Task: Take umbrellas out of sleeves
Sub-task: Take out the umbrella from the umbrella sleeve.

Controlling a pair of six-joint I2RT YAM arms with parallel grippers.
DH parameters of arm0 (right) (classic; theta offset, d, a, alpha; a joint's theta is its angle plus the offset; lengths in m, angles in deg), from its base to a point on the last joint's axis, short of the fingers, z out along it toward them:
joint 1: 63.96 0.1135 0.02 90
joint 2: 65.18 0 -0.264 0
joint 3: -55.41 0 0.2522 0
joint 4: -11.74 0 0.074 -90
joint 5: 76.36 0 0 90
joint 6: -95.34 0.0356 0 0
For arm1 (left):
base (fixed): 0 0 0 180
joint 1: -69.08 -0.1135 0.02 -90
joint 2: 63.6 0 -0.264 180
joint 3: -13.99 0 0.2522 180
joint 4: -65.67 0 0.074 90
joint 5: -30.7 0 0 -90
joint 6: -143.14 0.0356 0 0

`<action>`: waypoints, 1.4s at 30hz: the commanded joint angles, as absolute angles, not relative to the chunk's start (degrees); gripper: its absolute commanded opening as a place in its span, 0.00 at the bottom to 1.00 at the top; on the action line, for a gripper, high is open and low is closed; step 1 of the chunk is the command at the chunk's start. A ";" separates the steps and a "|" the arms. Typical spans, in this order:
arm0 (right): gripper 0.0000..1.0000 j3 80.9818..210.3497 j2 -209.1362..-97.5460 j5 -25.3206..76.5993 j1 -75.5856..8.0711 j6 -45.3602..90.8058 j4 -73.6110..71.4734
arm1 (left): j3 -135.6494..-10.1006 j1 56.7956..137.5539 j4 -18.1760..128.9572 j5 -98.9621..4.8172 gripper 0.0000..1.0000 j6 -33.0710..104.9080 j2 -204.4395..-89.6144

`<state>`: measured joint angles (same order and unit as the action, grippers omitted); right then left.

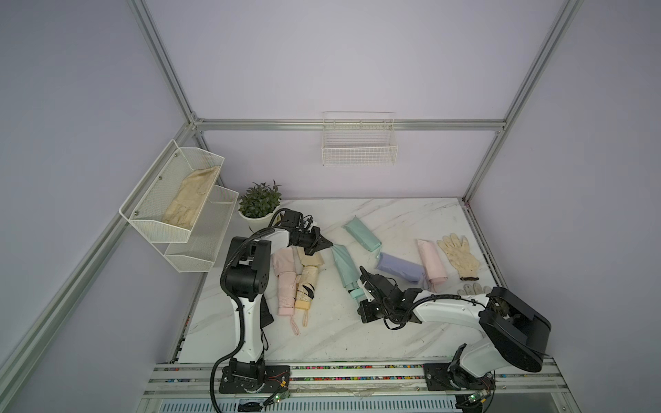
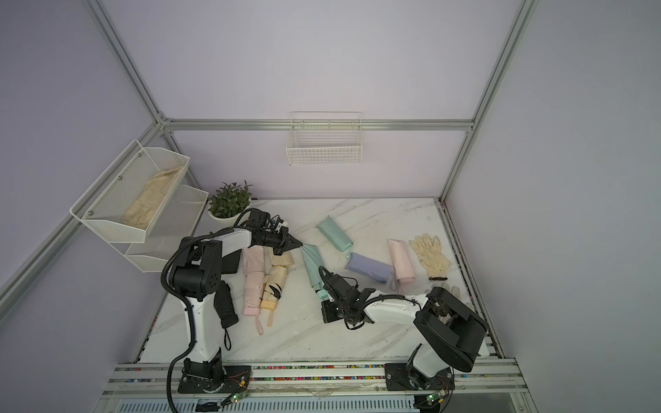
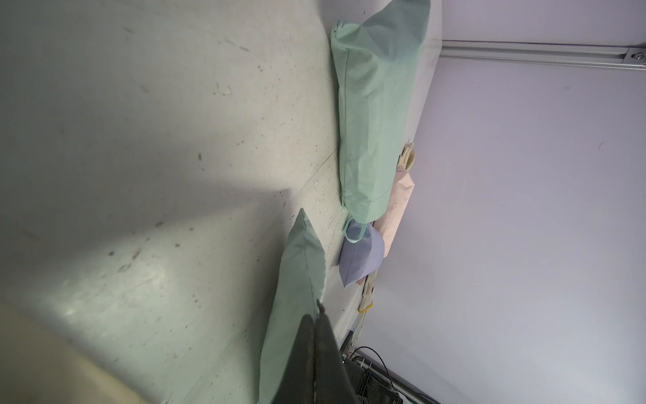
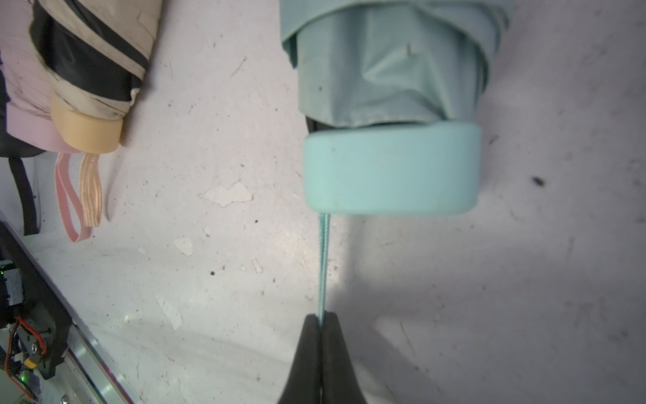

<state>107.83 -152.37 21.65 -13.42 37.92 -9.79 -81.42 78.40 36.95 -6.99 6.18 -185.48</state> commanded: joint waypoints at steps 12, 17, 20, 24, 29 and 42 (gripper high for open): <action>0.00 106.18 -150.26 24.28 -12.29 38.30 -12.12 | -80.48 76.12 41.45 -7.08 0.00 5.60 -180.84; 0.00 105.48 -148.92 24.15 -12.23 38.47 -12.63 | -80.40 76.01 41.50 -7.09 0.00 5.51 -180.85; 0.00 105.36 -148.12 23.85 -12.25 38.47 -13.25 | -80.34 75.98 41.78 -7.09 0.00 5.37 -180.85; 0.00 105.82 -148.08 22.82 -12.22 38.36 -14.30 | -80.22 75.93 41.92 -7.09 0.00 5.32 -180.85; 0.00 106.66 -149.01 22.27 -12.28 38.15 -14.62 | -80.19 75.93 42.15 -6.85 0.00 5.24 -180.76; 0.00 105.08 -147.27 26.21 -11.59 38.40 -10.58 | -79.99 75.60 42.57 -6.66 0.00 5.06 -180.50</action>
